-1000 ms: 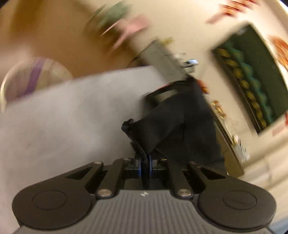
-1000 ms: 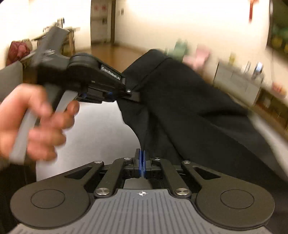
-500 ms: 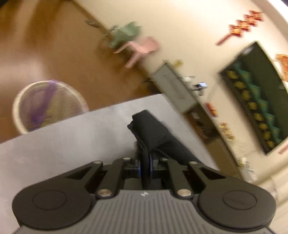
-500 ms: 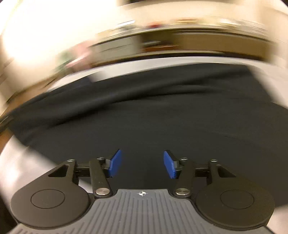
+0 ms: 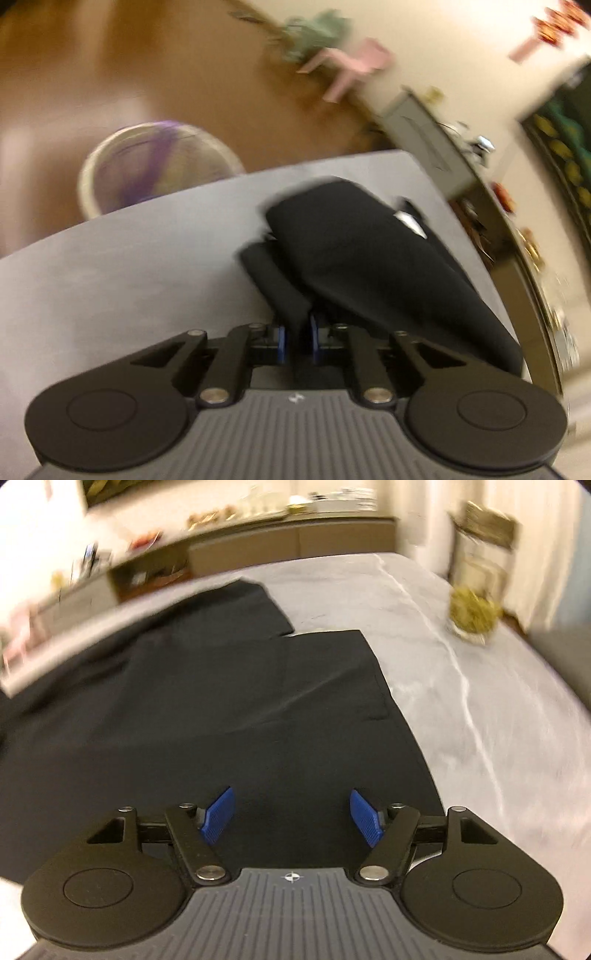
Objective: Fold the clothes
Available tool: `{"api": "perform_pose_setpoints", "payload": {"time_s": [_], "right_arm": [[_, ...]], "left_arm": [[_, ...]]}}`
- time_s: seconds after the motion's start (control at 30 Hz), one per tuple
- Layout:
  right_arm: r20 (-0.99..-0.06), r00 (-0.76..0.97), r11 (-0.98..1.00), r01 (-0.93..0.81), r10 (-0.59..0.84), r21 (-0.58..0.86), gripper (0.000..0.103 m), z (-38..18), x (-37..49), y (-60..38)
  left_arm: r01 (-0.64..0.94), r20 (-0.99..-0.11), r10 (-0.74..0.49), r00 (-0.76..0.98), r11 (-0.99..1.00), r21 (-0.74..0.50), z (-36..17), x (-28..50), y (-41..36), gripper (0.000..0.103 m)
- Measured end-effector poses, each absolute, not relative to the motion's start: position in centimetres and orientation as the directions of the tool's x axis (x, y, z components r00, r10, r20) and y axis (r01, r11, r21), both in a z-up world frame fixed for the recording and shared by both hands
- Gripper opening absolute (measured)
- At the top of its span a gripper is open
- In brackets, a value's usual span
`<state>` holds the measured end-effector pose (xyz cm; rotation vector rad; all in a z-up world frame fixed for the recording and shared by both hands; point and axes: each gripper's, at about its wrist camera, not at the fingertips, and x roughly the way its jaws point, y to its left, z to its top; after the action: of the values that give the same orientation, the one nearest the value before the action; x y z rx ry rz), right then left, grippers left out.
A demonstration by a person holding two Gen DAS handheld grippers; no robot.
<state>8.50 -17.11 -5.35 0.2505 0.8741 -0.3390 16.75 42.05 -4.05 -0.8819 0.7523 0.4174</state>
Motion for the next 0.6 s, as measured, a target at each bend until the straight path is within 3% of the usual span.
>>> {"api": "perform_pose_setpoints", "payload": {"time_s": [0.07,0.13,0.23,0.27,0.4,0.47,0.6], "right_arm": [[-0.793,0.567,0.918,0.395,-0.223,0.024,0.073,-5.0,8.8,-17.7],[-0.801,0.539,0.916,0.399,-0.260,-0.028,0.080,-4.6,9.1,-18.2],[-0.795,0.518,0.901,0.426,-0.314,-0.078,0.073,-3.9,9.3,-19.0],[-0.782,0.557,0.902,0.431,-0.280,-0.016,0.073,-3.1,9.4,-18.6],[-0.705,0.705,0.913,0.333,-0.075,0.236,0.073,0.5,11.9,-14.8],[-0.676,0.737,0.940,0.225,0.007,0.256,0.077,1.9,15.4,-11.3],[-0.668,0.734,0.977,0.031,0.121,0.211,0.084,3.1,24.6,-4.8]], "left_arm": [[-0.653,-0.740,0.063,0.669,0.525,-0.546,-4.0,15.6,43.2,0.027],[-0.675,-0.721,0.142,0.678,0.507,-0.535,-3.0,14.2,43.8,0.033],[-0.651,-0.650,0.222,0.727,0.524,-0.549,-0.9,12.5,43.5,0.035],[-0.610,-0.617,0.204,0.760,0.551,-0.569,-0.3,12.5,42.9,0.038],[-0.388,-0.593,-0.115,0.797,0.655,-0.648,-0.9,16.6,38.3,0.046],[-0.339,-0.605,-0.259,0.753,0.634,-0.694,-2.4,18.6,36.3,0.046],[-0.350,-0.641,-0.348,0.684,0.614,-0.707,-4.2,21.1,34.8,0.047]]}}
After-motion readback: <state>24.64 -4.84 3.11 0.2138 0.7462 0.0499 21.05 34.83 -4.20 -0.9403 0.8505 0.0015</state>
